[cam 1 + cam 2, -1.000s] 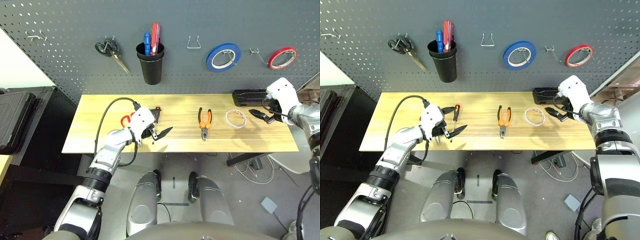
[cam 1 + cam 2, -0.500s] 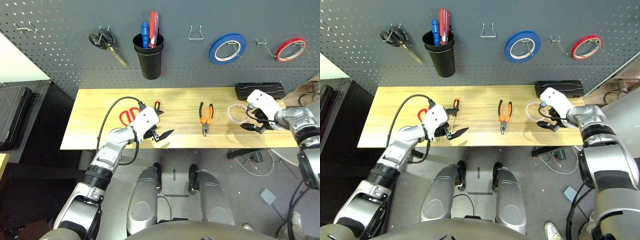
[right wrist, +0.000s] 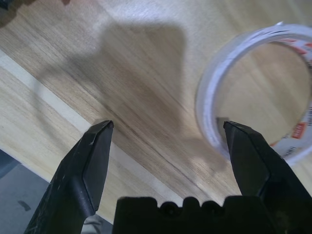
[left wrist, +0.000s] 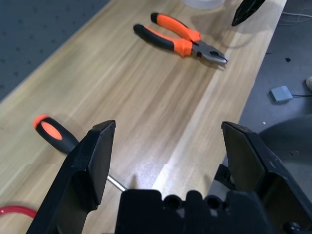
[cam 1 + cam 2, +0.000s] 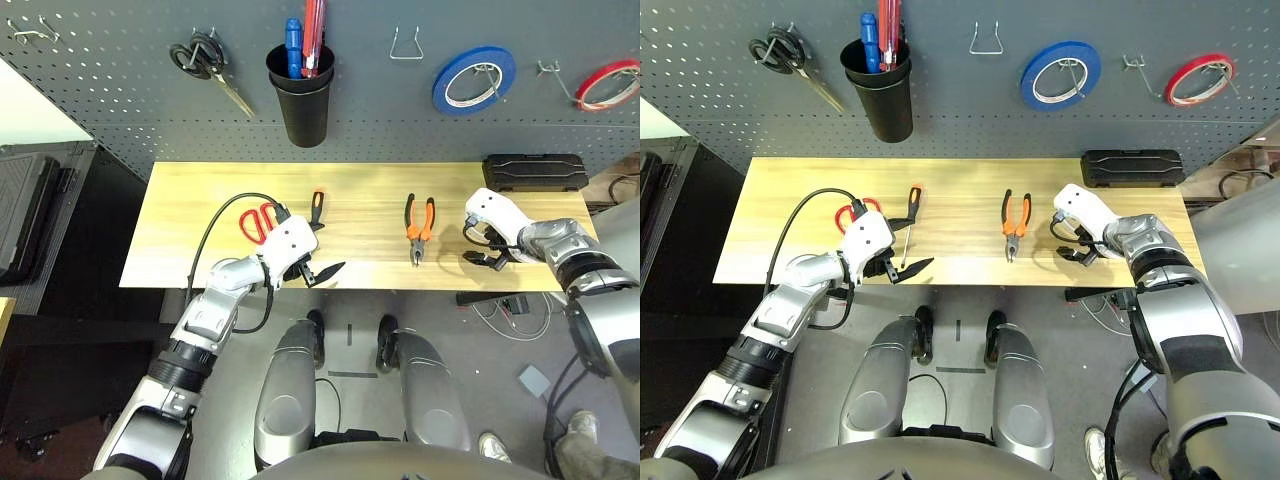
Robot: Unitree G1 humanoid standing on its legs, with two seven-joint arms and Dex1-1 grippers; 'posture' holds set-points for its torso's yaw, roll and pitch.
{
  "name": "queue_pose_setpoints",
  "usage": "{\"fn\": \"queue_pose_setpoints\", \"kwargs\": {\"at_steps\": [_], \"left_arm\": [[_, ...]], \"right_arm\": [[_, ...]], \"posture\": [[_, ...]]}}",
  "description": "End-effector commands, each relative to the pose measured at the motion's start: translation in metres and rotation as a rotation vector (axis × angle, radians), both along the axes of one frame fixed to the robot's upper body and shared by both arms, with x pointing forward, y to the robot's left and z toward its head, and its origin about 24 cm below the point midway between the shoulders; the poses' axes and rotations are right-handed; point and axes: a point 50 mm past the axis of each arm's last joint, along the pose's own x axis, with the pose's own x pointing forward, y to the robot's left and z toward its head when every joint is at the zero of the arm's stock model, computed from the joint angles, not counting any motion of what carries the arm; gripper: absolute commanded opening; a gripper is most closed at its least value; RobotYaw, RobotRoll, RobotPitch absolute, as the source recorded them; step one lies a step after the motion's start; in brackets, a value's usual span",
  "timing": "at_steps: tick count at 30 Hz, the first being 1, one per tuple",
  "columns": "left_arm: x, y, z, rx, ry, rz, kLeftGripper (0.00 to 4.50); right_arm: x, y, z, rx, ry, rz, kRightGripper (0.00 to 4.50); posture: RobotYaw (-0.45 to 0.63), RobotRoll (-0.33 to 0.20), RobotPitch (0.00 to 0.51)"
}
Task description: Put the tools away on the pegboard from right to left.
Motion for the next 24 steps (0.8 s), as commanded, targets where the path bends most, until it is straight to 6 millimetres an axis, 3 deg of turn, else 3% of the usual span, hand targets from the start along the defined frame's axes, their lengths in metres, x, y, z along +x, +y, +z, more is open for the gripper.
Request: {"fn": "queue_pose_setpoints", "kwargs": {"at_steps": [1,4,13,24], "left_arm": [[-0.006,0.001,-0.005,0.026,0.022,0.007,4.49],[-0.007,0.002,-0.005,0.028,0.024,0.016,4.5],[-0.004,0.002,-0.004,0.022,0.013,0.032,4.5],[0.0,-0.003,0.012,-0.063,-0.029,-0.021,4.5]], "right_arm": [[-0.006,-0.001,-0.01,-0.015,0.039,-0.04,4.33],[-0.005,0.0,-0.011,-0.022,0.037,-0.051,3.55],[-0.002,-0.003,-0.008,-0.057,-0.054,-0.055,0.1],[-0.013,-0.027,-0.006,-0.095,-0.251,-0.07,0.04]], "posture": [[0.26,0.0,0.363],[0.27,0.0,0.363],[0.27,0.0,0.333],[0.23,0.0,0.263]]}}
